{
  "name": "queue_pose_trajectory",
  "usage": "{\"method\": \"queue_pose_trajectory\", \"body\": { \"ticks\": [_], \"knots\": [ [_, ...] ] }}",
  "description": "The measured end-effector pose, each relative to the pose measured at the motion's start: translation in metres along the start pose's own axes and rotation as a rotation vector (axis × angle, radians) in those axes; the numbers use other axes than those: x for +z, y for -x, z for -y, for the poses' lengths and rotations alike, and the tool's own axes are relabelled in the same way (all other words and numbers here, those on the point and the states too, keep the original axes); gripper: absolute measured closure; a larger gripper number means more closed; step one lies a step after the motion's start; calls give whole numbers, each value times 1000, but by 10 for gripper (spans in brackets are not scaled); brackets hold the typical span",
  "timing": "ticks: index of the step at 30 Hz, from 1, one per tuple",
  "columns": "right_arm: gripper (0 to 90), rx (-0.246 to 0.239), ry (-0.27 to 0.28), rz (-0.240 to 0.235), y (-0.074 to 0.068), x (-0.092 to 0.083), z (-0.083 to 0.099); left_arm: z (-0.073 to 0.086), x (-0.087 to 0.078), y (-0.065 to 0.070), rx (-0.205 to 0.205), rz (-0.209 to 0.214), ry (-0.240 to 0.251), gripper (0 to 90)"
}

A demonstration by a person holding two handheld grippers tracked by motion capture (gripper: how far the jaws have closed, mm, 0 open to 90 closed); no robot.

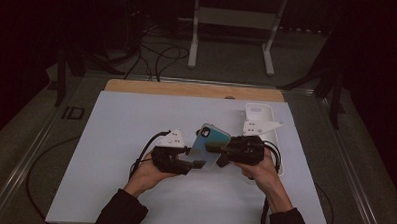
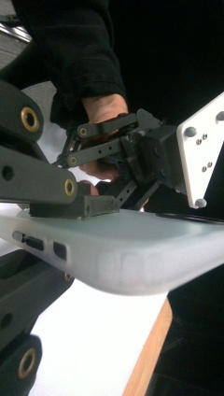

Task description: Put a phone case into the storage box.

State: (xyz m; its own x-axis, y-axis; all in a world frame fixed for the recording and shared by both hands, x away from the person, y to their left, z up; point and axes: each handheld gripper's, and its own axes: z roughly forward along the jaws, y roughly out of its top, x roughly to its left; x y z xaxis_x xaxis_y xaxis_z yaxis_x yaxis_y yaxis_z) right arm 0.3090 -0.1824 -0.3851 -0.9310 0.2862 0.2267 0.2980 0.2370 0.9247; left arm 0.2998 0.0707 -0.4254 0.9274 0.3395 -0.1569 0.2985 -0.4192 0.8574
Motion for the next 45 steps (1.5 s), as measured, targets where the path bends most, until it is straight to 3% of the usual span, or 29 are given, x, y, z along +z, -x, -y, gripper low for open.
{"method": "queue_pose_trajectory", "body": {
  "ticks": [3,5,6,9,11,12,13,14,20,22,23,25,28,29,30,31,33,34,36,37,45],
  "knots": [
    [849,0,-10,-2,1,-1,1,1,2,1,16,1,-16,577],
    [817,-7,-16,-2,2,-2,2,2,4,2,19,5,-19,639],
    [754,-8,-24,12,3,-3,2,2,5,3,20,3,-22,664],
    [673,-18,-37,40,4,-2,3,3,7,4,19,-3,-24,705],
    [628,-21,-46,59,3,-2,3,5,7,3,10,12,-17,740],
    [560,-21,-51,71,3,-1,3,5,8,4,15,19,-14,776],
    [560,-21,-51,71,3,-1,3,5,8,4,15,19,-14,790],
    [498,-18,-50,80,2,0,3,5,9,5,22,19,-13,802],
    [385,-26,-67,137,0,3,2,4,10,7,26,-8,-13,808],
    [385,-26,-67,137,0,3,2,4,9,7,28,-18,-12,808],
    [355,-25,-74,155,-1,3,2,4,8,7,27,-37,-9,808],
    [202,-22,-117,234,-3,6,3,5,6,5,16,-62,-1,810],
    [189,-16,-124,265,-5,6,3,5,5,5,15,-70,-2,810],
    [161,-12,-125,278,-6,5,4,7,4,3,7,-97,-6,810],
    [157,-9,-122,288,-6,5,4,7,4,3,7,-97,-6,810],
    [148,-1,-122,304,-6,4,3,8,4,3,7,-130,-13,810],
    [149,2,-122,308,-6,4,3,8,4,3,3,-140,-15,810],
    [148,16,-123,332,-7,4,3,9,4,3,4,-175,-20,810],
    [148,20,-130,355,-7,5,3,9,4,3,1,-181,-22,809],
    [150,44,-139,388,-8,6,2,10,5,3,-1,-202,-26,810],
    [159,69,-102,407,-11,9,-4,11,8,4,-6,-218,-38,809]
  ]
}}
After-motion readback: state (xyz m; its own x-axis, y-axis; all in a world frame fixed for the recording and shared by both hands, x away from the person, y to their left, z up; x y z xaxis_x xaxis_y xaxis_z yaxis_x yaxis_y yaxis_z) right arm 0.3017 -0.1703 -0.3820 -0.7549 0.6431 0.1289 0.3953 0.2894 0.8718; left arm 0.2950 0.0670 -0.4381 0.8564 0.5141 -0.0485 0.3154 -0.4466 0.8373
